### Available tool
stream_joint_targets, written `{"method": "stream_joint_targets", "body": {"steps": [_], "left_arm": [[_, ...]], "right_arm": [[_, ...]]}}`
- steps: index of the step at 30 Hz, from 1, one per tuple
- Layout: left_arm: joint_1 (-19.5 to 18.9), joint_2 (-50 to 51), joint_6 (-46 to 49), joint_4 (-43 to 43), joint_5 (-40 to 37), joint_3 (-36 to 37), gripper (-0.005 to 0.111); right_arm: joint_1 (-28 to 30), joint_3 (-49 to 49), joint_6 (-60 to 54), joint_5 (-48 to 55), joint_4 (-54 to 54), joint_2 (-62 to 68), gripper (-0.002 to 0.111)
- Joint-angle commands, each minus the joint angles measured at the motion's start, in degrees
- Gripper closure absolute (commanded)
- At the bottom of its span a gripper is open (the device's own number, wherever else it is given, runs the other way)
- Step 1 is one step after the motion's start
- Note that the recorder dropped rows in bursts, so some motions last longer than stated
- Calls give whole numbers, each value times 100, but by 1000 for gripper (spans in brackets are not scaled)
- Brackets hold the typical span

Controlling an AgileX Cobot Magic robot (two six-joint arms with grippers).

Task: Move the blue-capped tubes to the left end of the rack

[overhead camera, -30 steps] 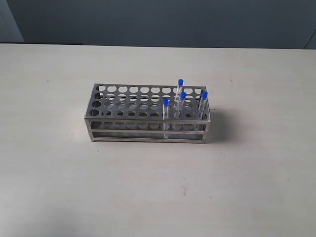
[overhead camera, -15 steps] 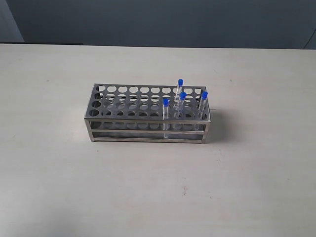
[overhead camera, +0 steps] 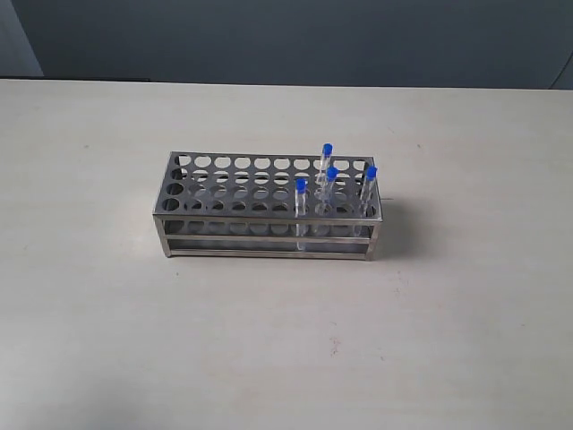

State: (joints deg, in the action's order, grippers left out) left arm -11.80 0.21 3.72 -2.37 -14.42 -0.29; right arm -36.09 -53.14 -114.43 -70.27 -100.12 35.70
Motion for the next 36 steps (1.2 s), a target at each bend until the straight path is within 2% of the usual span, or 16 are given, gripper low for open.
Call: {"method": "stream_joint_targets", "body": {"steps": [1,3,6,10,14,17,20,25,32,34,36], "left_arm": [[54,-21,-21,-23,68,29,106],[54,-21,-21,-23,68,29,106],[54,-21,-21,-23,68,29,106],[54,-21,-21,-23,68,29,106],[54,-21,-21,-23,68,29,106],[54,-21,-21,-23,68,29,106],[54,-21,-21,-23,68,29,106],[54,-21,-21,-23,68,29,106],[54,-21,-21,-23,68,29,106],[54,-21,-21,-23,68,29,106],[54,-21,-21,-23,68,29,106]], "right_arm": [[1,-6,19,82,18,20,109],[124,-6,19,640,18,-7,109],[674,-6,19,2260,18,-22,109],[1793,-6,19,4843,18,-22,109],[2800,-6,19,6152,18,-51,109],[3231,44,19,6592,18,-51,109],[3399,343,19,6713,18,-51,109],[3408,776,19,6215,18,-75,109],[3408,811,92,6210,18,-75,109],[3408,798,1888,6499,18,-89,109],[3367,811,3156,6571,18,-88,109]]}}
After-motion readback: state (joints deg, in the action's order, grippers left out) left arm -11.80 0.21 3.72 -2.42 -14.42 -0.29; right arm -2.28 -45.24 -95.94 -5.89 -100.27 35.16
